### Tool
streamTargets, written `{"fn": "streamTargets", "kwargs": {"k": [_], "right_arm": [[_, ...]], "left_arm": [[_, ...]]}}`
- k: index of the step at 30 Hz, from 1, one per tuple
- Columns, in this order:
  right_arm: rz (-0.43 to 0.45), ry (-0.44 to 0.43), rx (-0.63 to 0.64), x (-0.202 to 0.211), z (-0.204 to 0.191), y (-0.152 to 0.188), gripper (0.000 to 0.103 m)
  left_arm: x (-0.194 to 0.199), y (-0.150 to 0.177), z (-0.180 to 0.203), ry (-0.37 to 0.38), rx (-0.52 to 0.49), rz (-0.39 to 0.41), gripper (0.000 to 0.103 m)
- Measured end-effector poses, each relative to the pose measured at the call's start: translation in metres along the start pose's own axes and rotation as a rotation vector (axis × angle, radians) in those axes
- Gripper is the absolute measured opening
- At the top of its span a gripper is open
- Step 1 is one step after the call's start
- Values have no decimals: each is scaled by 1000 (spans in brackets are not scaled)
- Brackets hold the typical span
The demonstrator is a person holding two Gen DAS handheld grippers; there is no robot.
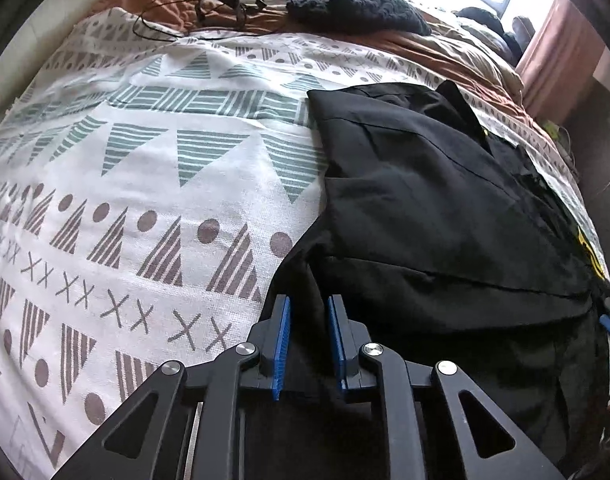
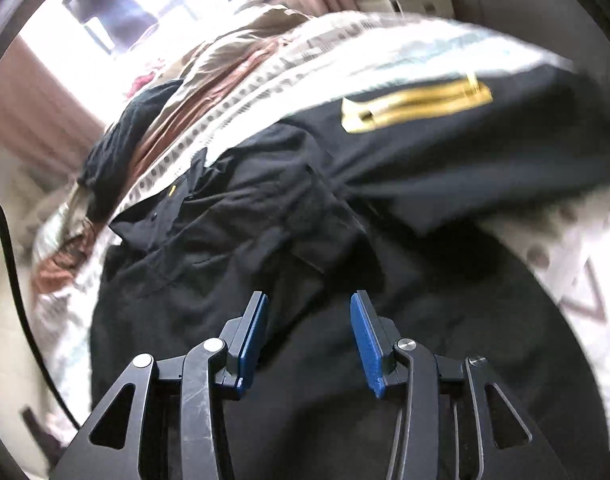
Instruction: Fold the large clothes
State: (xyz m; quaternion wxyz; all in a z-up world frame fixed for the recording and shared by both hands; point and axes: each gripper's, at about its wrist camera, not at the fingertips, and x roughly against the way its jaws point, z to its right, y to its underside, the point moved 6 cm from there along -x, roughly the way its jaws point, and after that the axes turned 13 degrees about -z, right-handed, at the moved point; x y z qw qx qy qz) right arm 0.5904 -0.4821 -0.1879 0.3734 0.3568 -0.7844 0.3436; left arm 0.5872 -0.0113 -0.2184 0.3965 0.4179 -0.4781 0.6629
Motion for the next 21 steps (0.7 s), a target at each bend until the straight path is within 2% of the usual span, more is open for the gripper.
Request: {"fn": "streamTargets", "kwargs": {"k": [3,6,7,9,10,13,16,18,20,21], "right_arm": [[-24,-80,-26,-12,2,-2,44],[-30,-112,-19,-26,-4,-12,43],[-26,-118,-9,-32,-8,-16,38],[-32,-123,17,-43,-13,-22,7],[-48,-135,28,-49,-16,-24,2],[-52,-131,43,-56,-17,-24,2],[-69,-127,5,-51,-13,-22,2],[-57,-118,1,-42,-10,-23,12],[-28,-113,-20,-30,-2,-24,47],[-3,-116,-39,-21,4,-25,52]], "left_arm": [[-1,-1,0,-3,-1,2,20],[-2,-1,0,-7,-1,4,20],[-2,-1,0,-9,-3,5,20],[-3,-2,0,-16,-4,6,20],[-3,-2,1,-19,-4,7,20],[-2,-2,1,-31,-9,5,20],[1,-3,2,-32,2,4,21],[5,-4,3,-21,12,7,24],[12,-4,6,-4,19,17,41],[15,-4,7,0,20,25,61]]}}
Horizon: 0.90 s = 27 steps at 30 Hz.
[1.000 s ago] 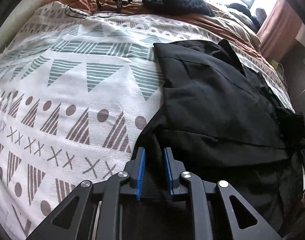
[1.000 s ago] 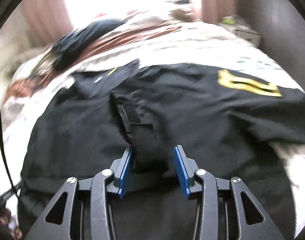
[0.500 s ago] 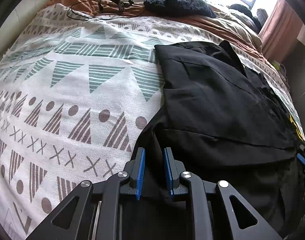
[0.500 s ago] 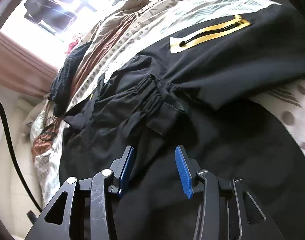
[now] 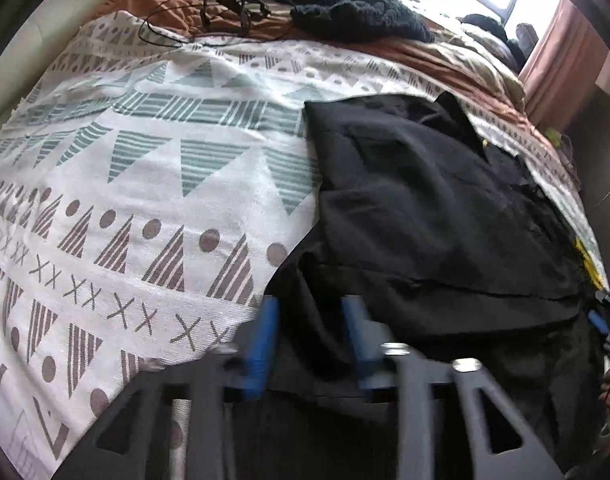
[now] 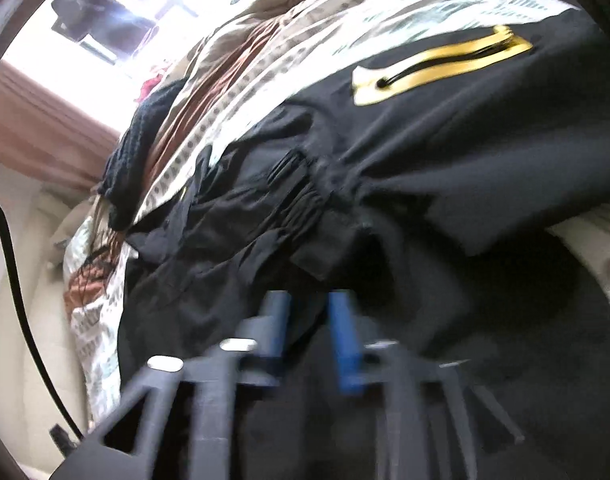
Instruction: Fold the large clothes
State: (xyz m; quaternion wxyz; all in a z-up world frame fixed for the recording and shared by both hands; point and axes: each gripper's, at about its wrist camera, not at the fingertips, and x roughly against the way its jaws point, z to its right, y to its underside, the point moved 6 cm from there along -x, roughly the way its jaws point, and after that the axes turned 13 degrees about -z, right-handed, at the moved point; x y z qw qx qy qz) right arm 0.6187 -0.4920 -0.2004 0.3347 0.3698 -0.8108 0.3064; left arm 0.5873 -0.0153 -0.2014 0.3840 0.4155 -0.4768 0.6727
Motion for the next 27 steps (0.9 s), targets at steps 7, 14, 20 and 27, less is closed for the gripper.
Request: {"fn": "streamTargets", "kwargs": {"k": [7,14,20,27], "right_arm": [[114,-7,-101,49,46,-14,54],[189,9,-192,85,104,-26,54],[212,7,-280,93,142,-32,54],[270,-10,-316,97,171,-47,26]], "left_arm": [[33,-2,22,-27,-61,98,86],[33,4,39,-37,-89,87,86],[25,8,51,-33,-102,73,86],[14,10,60,-50,-132,58,86]]}}
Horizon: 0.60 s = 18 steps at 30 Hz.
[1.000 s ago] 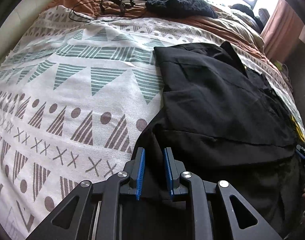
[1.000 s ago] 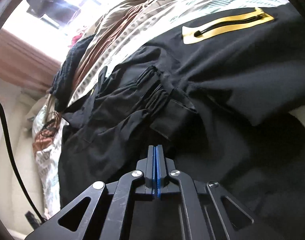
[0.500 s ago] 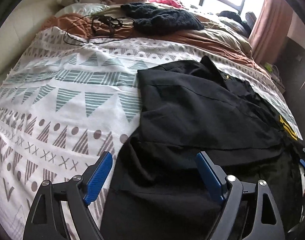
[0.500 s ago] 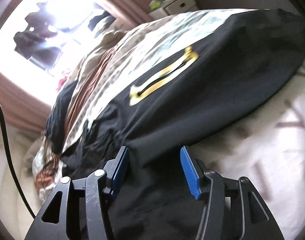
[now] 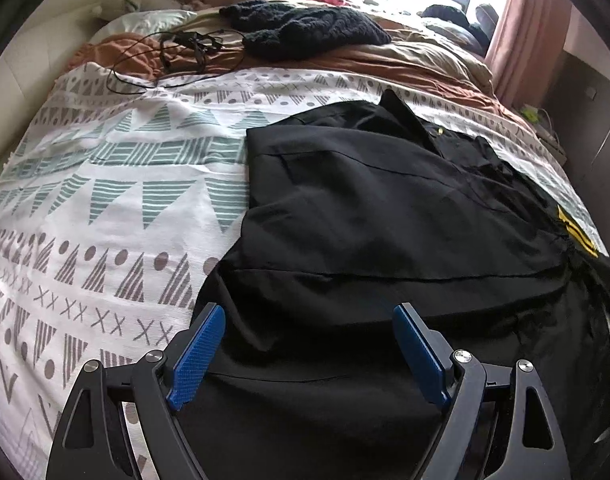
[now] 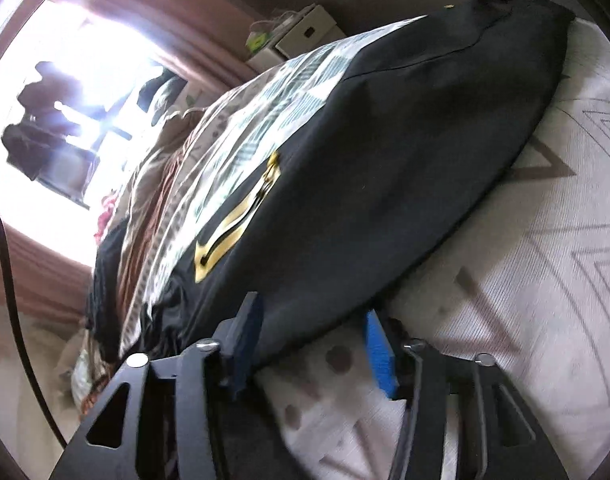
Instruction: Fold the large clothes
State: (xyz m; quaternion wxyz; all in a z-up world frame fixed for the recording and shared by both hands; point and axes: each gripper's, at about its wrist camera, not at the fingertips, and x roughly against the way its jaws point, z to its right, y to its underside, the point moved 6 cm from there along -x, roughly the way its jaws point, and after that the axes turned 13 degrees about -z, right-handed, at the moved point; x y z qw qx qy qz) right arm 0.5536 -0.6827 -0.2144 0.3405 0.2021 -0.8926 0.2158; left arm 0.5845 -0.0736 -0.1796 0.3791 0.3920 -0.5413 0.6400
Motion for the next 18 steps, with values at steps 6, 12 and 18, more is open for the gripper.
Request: {"fn": "streamTargets", "kwargs": {"k": [6,12,18], "right_arm": [[58,-25,62,13,-23,1,4],[57,-58,143,26,-72,20,3],[-51,-21,225,9,-113,60,4]], "left_arm": [[1,0,1,11,11,1,86],[7,0,3,25,12,15,86],[8,3,3,33,11,13,86]]}}
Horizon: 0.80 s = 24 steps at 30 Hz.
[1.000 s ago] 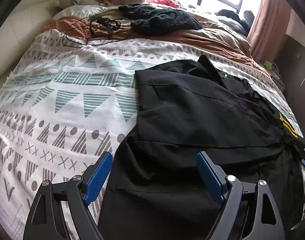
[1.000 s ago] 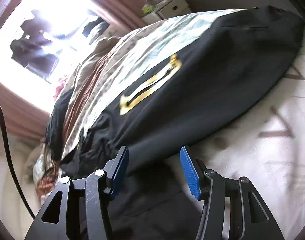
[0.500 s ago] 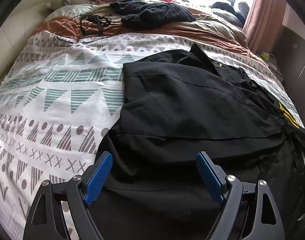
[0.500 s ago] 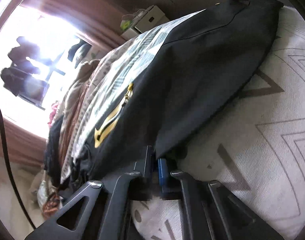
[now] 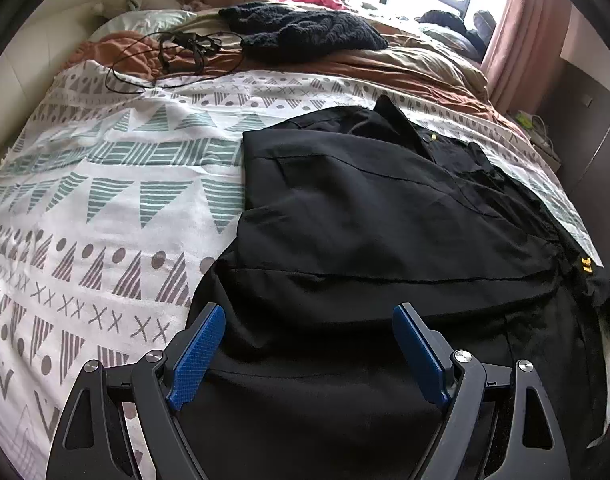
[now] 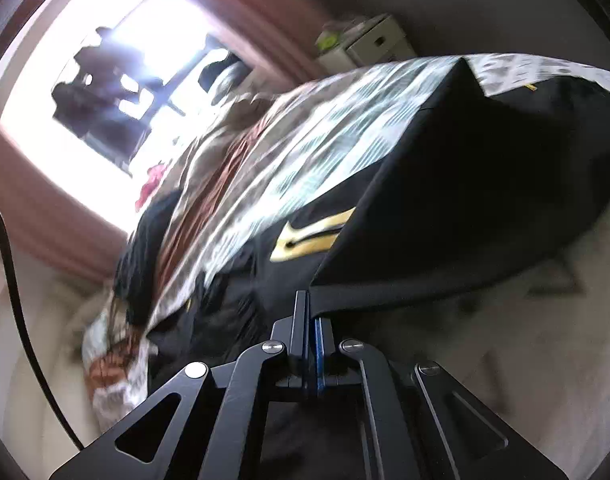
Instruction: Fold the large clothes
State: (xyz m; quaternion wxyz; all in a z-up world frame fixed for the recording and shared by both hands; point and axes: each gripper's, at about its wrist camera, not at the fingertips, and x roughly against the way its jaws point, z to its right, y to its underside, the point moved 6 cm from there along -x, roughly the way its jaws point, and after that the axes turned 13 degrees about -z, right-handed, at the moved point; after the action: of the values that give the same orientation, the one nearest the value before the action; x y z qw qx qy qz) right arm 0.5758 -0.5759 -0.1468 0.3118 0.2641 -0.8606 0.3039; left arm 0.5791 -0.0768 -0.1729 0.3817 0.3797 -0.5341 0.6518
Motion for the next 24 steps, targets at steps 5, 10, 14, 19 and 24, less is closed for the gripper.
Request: {"fn": "streamTargets", "kwargs": {"k": [5,10,14,19,24], "right_arm": [[-6,81,-56,-6,15,1,49],[12,40,-148,3,49,-4,51],[35,24,-199,10,67,-7,52],[56,-90,-309,17,89,-9,56],[73,-242,-464,24,107,6,57]], "left_arm": [[1,-1,3,20,-4,5,86],[-5,0,5,11,-11,-6,86],[-10,1,8,-2,-24,-16,86],[-13,2,10,-8,-27,-24,86],[-16,3,12,-19,-36,-30,86]]}}
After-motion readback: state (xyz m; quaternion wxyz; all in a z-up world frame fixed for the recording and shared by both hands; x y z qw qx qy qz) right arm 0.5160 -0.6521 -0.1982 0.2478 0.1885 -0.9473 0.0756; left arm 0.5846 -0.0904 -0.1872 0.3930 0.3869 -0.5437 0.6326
